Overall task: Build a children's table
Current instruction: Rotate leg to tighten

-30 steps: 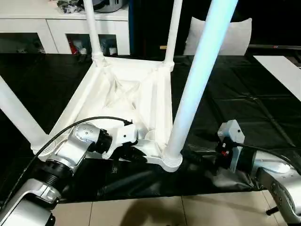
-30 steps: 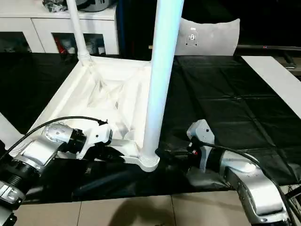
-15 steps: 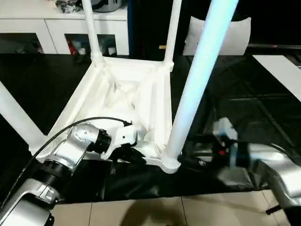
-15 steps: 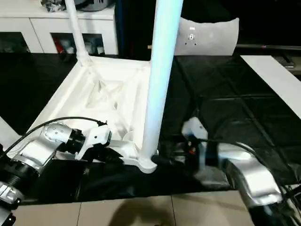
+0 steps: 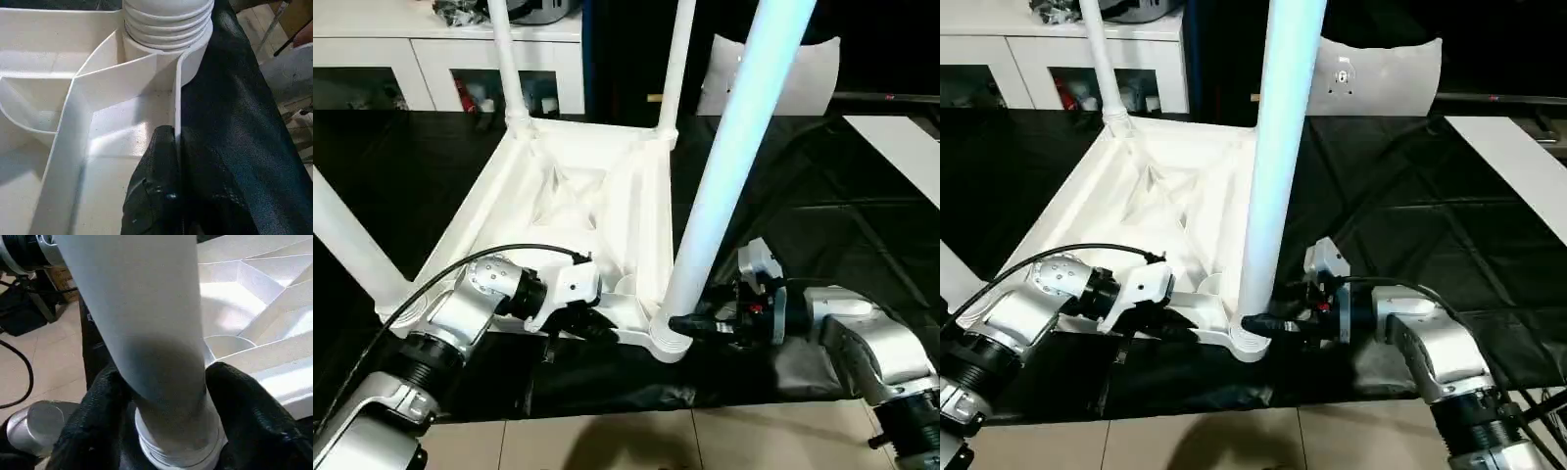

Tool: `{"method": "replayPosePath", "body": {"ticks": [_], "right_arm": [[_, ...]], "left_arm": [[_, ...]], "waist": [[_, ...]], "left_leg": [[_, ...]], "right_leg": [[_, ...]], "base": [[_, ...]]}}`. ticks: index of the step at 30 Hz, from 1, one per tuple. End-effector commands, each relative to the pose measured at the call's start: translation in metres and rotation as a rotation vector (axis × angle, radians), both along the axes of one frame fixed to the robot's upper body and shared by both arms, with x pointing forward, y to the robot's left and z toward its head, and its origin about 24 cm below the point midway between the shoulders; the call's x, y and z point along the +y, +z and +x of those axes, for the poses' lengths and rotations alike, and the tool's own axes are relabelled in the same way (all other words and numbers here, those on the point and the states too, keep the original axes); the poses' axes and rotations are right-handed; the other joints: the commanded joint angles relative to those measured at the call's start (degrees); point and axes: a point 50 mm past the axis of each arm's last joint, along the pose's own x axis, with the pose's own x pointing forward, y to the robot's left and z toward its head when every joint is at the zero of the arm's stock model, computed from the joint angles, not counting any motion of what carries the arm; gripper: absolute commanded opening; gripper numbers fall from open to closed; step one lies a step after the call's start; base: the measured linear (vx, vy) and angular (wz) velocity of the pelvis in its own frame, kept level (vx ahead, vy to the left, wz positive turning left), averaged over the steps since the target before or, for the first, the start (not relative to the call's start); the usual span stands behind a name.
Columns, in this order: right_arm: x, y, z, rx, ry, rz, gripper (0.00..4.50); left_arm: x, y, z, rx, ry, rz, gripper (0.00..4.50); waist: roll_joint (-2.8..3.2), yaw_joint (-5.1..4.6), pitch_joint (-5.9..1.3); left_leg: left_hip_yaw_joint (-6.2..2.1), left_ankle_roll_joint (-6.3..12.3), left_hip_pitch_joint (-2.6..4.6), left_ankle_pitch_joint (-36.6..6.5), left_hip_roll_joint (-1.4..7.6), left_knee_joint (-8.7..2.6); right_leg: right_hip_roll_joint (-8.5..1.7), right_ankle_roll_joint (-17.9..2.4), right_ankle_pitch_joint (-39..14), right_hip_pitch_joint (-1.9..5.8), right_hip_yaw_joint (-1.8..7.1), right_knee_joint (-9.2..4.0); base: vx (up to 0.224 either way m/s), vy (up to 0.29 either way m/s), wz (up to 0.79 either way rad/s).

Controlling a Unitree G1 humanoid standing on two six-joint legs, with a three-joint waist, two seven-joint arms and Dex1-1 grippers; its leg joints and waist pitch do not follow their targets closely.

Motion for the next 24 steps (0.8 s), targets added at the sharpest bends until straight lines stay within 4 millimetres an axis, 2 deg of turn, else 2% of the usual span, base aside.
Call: {"method": "replayPosePath", "body": {"ticks": [1, 4, 9, 12, 15, 17, 18, 19, 20, 22, 24], "right_arm": [[0.002, 0.005, 0.003, -0.014, 0.022, 0.006, 2.48], [0.003, 0.004, 0.003, -0.005, 0.036, 0.013, 2.16], [0.007, 0.003, 0.0, 0.022, 0.047, 0.037, 2.02], [0.014, -0.001, -0.005, 0.052, 0.023, 0.055, 2.0], [0.022, -0.006, -0.006, 0.053, -0.049, 0.044, 2.0], [0.031, -0.012, 0.002, 0.031, -0.177, -0.004, 2.0], [0.033, -0.014, 0.004, 0.03, -0.217, -0.016, 2.0], [0.034, -0.014, 0.005, 0.031, -0.226, -0.017, 1.99], [0.042, -0.015, 0.012, 0.038, -0.324, -0.014, 1.98], [0.051, -0.015, 0.017, 0.046, -0.408, 0.0, 1.96], [0.06, -0.016, 0.023, 0.059, -0.504, 0.003, 1.96]], "left_arm": [[-0.003, 0.001, -0.002, 0.004, -0.039, 0.011, 0.0], [-0.004, 0.002, -0.001, 0.011, -0.025, -0.006, 0.0], [-0.005, 0.004, 0.0, 0.025, -0.003, -0.033, 0.0], [-0.007, 0.003, 0.005, 0.014, 0.086, -0.027, 0.0], [-0.015, 0.005, 0.011, 0.014, 0.194, -0.071, 0.0], [-0.025, 0.008, 0.016, 0.007, 0.28, -0.103, 0.0], [-0.027, 0.009, 0.018, 0.001, 0.303, -0.112, 0.0], [-0.028, 0.009, 0.018, 0.0, 0.308, -0.113, 0.0], [-0.037, 0.011, 0.022, -0.015, 0.364, -0.126, 0.0], [-0.047, 0.013, 0.026, -0.025, 0.413, -0.138, 0.0], [-0.059, 0.014, 0.03, -0.036, 0.471, -0.16, 0.0]], "waist": [[0.27, 0.3, -4.45], [0.16, 0.33, -4.45], [0.19, 0.27, -4.43], [0.19, 0.31, -4.38], [0.31, 0.29, -4.18], [0.09, 0.06, -4.08], [0.05, -0.3, -3.87], [-0.11, -0.74, -3.87], [-0.09, -0.98, -3.85], [-0.13, -1.42, -3.8], [0.05, -1.63, -3.95]], "left_leg": [[0.19, 3.78, -0.9, -4.3, 1.71, -3.45], [0.24, 3.91, -0.94, -3.9, 1.69, -3.41], [0.25, 3.84, -0.9, -4.0, 1.65, -3.42], [0.27, 3.75, -0.89, -4.0, 1.7, -3.44], [0.25, 3.1, -0.75, -4.9, 1.66, -3.53], [0.25, 2.39, -0.9, -5.7, 1.4, -3.51], [0.24, 1.81, -0.81, -6.6, 1.19, -3.51], [0.22, 1.7, -1.0, -7.2, 0.8, -3.35], [0.22, 1.87, -0.95, -7.5, 0.66, -3.24], [0.33, 1.8, -0.58, -8.3, 0.47, -3.03], [0.13, 1.86, -0.77, -8.5, 0.48, -3.11]], "right_leg": [[-4.48, -9.4, -14.1, 4.3, 3.25, -4.18], [-4.48, -9.3, -14.0, 4.28, 3.31, -4.15], [-4.45, -9.3, -14.4, 4.25, 3.25, -4.22], [-4.46, -9.1, -14.7, 4.24, 3.31, -4.28], [-4.42, -8.4, -17.4, 4.04, 3.15, -4.6], [-4.38, -6.9, -20.8, 4.09, 2.92, -5.02], [-4.32, -5.8, -24.0, 3.85, 2.69, -5.46], [-4.34, -4.0, -27.4, 4.02, 2.48, -5.93], [-4.26, -2.9, -29.4, 3.78, 2.35, -6.27], [-4.13, -1.9, -31.8, 3.24, 2.04, -6.89], [-4.19, -1.4, -31.9, 3.39, 1.76, -6.95]], "base": [[0.0, 0.0, 0.0], [0.0, 0.0, 0.0], [0.0, 0.0, 0.0], [0.0, 0.0, 0.0], [0.0, 0.0, 0.0], [0.0, 0.0, 0.0], [0.0, 0.0, 0.0], [0.0, 0.0, 0.0], [0.0, 0.0, 0.0], [0.0, 0.0, 0.0], [0.0, 0.0, 0.0]]}}
